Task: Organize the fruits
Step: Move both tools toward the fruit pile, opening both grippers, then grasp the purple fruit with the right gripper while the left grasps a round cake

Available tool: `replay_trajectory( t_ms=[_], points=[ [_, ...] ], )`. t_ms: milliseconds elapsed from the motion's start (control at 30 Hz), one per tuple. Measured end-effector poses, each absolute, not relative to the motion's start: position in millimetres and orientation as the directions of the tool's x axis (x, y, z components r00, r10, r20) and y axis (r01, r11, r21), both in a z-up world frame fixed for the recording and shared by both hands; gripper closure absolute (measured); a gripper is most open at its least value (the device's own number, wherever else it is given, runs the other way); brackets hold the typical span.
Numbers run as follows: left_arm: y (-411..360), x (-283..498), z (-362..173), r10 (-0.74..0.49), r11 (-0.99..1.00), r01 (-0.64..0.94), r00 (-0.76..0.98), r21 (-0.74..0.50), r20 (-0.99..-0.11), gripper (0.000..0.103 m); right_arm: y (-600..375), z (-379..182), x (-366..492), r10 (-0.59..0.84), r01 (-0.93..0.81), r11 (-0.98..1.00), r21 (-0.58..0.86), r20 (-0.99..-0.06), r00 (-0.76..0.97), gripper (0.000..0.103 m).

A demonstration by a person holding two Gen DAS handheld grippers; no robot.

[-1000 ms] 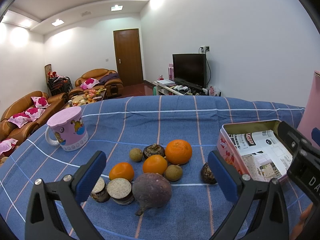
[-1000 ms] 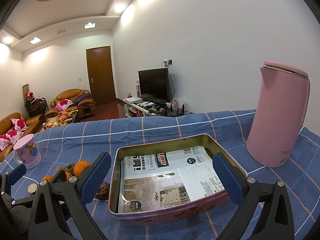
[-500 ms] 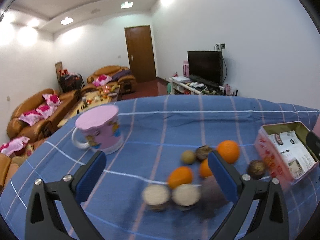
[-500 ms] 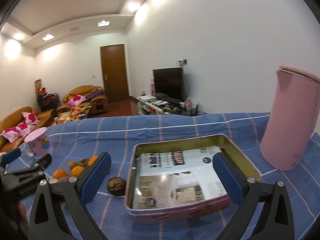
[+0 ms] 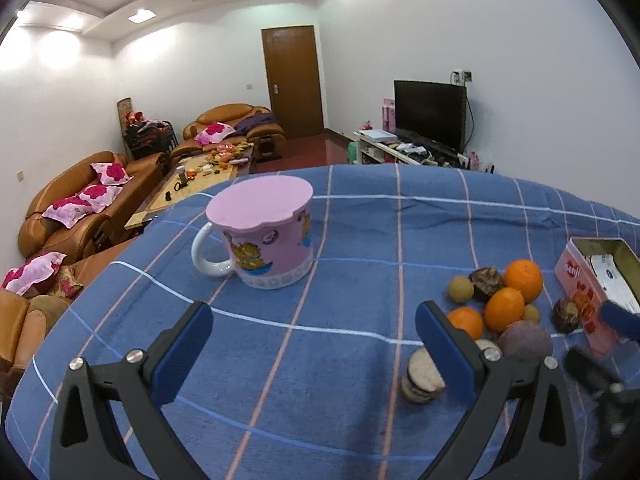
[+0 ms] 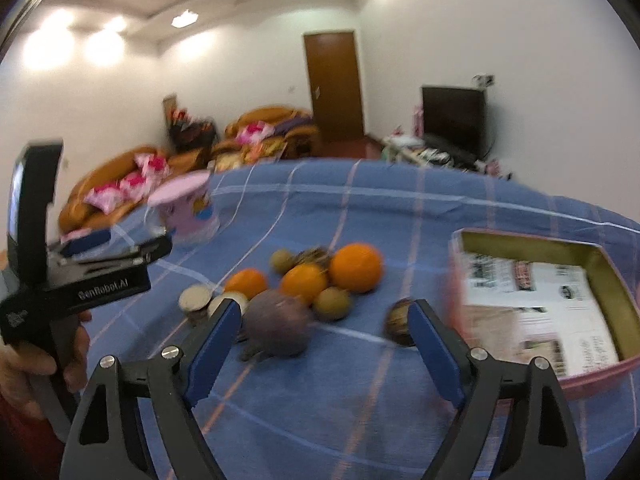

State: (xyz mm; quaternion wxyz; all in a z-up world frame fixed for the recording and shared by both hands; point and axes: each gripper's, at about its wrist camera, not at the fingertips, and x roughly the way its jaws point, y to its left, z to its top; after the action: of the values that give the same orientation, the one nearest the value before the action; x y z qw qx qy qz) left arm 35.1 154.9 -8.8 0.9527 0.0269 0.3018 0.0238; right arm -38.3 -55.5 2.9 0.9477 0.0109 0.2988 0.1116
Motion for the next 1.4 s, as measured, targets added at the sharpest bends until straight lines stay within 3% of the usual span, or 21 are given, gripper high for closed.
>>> replay_trajectory(
  t_ms=[200,367,533,800,1400],
  points=[
    [154,33,-12,-0.035,0.996,0.079,0.788,0.046,-0.615,0.0,-31,-19,-9,0.222,-0.212,0.972,0.1,-0.681,0.697,0.036],
    [142,32,-17,-0.088,0.986,0.157,0.752,0.049,-0.653,0.0,-30,-32,7,0.271,-0.202,0.962,0.183,-0.726,0.633,0.036],
    [133,29,-23,-0.097,0.979,0.193,0.735,0.071,-0.671,0.0,-25,-37,14,0.312,-0.214,0.95,0.228,-0.736,0.601,0.05],
    [134,21,-17,-0.189,0.963,0.268,0.732,0.022,-0.654,0.002,-40,-28,-6,0.312,-0.206,0.95,0.234,-0.714,0.627,0.05],
    [123,36,-42,-0.065,0.963,0.238,0.657,0.126,-0.751,0.009,-51,-25,-12,0.301,-0.194,0.953,0.231,-0.701,0.646,0.05]
  ],
)
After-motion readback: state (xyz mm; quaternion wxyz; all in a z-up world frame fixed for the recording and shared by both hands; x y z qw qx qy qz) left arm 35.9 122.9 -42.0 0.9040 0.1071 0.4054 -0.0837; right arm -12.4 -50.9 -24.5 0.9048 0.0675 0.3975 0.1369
